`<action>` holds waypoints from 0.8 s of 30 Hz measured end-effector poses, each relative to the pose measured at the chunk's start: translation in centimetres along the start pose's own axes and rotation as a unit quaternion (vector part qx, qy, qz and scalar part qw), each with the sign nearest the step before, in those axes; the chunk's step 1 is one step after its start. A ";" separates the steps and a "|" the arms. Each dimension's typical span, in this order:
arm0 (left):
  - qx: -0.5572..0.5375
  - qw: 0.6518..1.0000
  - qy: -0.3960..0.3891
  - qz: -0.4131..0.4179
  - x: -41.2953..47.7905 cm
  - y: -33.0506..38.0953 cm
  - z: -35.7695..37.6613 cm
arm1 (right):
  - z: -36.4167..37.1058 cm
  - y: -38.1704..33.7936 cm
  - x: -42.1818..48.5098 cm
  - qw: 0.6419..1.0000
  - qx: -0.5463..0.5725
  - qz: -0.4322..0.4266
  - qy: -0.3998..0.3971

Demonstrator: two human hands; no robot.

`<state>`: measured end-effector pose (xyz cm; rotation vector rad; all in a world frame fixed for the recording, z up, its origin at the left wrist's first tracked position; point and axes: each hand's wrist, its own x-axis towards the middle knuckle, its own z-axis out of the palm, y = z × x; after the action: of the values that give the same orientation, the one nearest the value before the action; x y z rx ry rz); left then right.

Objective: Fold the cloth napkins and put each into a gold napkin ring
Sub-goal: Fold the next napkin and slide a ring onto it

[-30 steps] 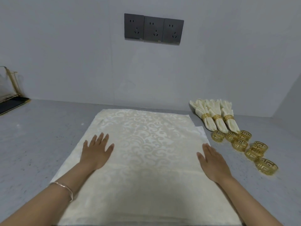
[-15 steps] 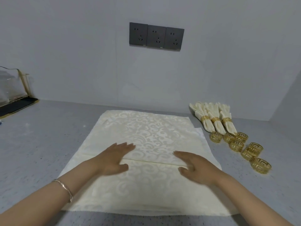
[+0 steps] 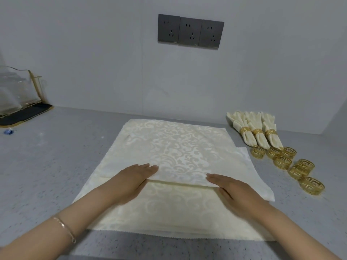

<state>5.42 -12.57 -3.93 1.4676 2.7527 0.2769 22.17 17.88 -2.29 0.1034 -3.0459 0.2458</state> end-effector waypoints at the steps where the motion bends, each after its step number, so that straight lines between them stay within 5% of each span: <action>1: 0.008 1.000 -0.001 0.006 -0.5 0.1 0.0 | -0.1 -0.1 -0.5 1.000 -0.002 -0.002 -0.006; 8: -0.053 0.994 -0.088 -0.024 -2.0 1.2 -1.5 | -1.7 -1.7 -1.2 0.995 0.000 0.005 -0.104; 11: -0.215 0.972 -0.010 -0.093 -0.1 0.0 -1.9 | -4.1 -2.4 1.8 0.983 0.116 0.064 -0.130; 13: -0.156 0.974 0.054 -0.157 1.4 -1.8 -1.4 | -4.3 -2.3 5.3 0.984 0.140 0.054 -0.093; 16: -0.029 0.970 0.037 -0.238 2.8 -3.6 -0.1 | -3.3 -2.7 11.8 0.988 0.136 0.044 -0.058; 24: -0.019 0.960 0.047 -0.277 3.0 -3.6 2.0 | 1.1 -5.9 24.2 0.981 0.100 0.114 -0.120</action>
<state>0.98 -11.74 -6.25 0.6366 3.0590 0.3843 -1.57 10.46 -0.32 -0.2208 -3.2622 0.5972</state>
